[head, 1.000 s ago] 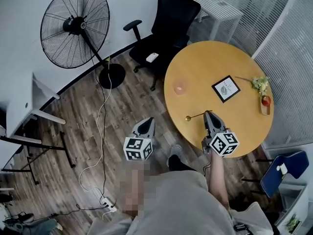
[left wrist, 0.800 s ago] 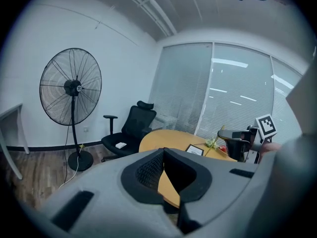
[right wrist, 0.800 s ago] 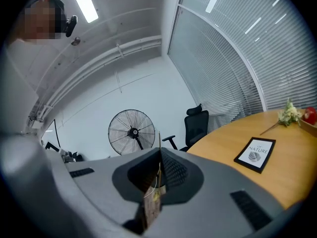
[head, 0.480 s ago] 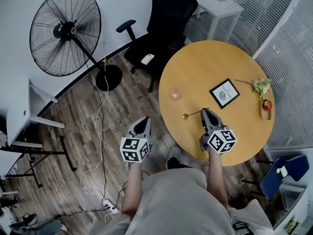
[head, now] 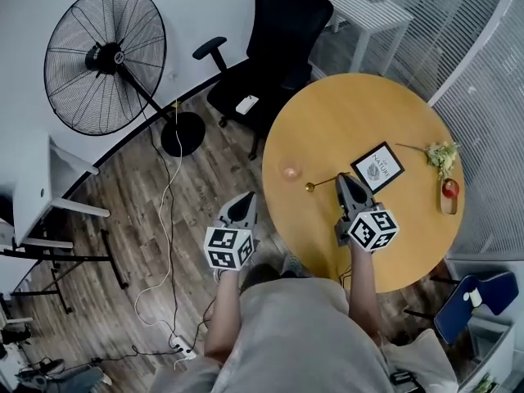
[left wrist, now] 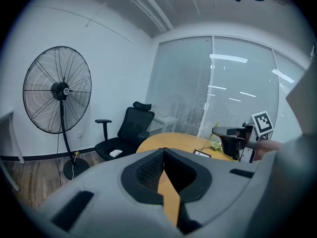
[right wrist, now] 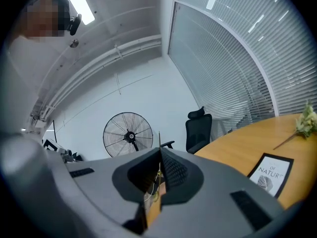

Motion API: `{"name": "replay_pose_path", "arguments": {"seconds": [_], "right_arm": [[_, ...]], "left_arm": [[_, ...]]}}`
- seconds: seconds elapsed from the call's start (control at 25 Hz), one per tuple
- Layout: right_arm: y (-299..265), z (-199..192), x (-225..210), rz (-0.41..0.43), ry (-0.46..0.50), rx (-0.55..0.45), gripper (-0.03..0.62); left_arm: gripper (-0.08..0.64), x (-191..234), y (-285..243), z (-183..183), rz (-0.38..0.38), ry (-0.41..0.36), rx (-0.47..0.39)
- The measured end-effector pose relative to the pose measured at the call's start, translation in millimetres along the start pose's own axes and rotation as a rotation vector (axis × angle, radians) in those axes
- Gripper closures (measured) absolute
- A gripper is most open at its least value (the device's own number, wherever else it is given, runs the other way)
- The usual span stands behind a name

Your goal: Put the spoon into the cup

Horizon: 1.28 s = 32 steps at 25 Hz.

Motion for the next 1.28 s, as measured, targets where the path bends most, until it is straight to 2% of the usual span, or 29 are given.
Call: {"name": "replay_pose_path", "arguments": {"seconds": [0.48, 0.96, 1.12, 1.28], "right_arm": [[-62.3, 28.0, 9.7, 0.142, 0.204, 0.069, 0.589], [-106.7, 7.7, 12.1, 0.157, 0.269, 0.133, 0.589], [-118.4, -0.3, 12.9, 0.155, 0.324, 0.161, 0.589], [-127.5, -11.6, 10.6, 0.162, 0.328, 0.187, 0.589]], "left_arm": [[0.552, -3.4, -16.0, -16.5, 0.005, 0.025, 0.036], [0.552, 5.0, -37.6, -11.2, -0.047, 0.012, 0.06], [0.552, 8.1, -39.0, -18.4, -0.048, 0.01, 0.084], [0.552, 8.1, -41.9, -25.8, -0.051, 0.018, 0.103]]}}
Point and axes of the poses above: the fingertips, and each gripper's own axes: y backward along the fingers, x to its left, z out of its top, the point moved 5 cm from there along y, backward along the fingers, and after that the axes turned 4 degrees about -x, right-handed, at the moved point
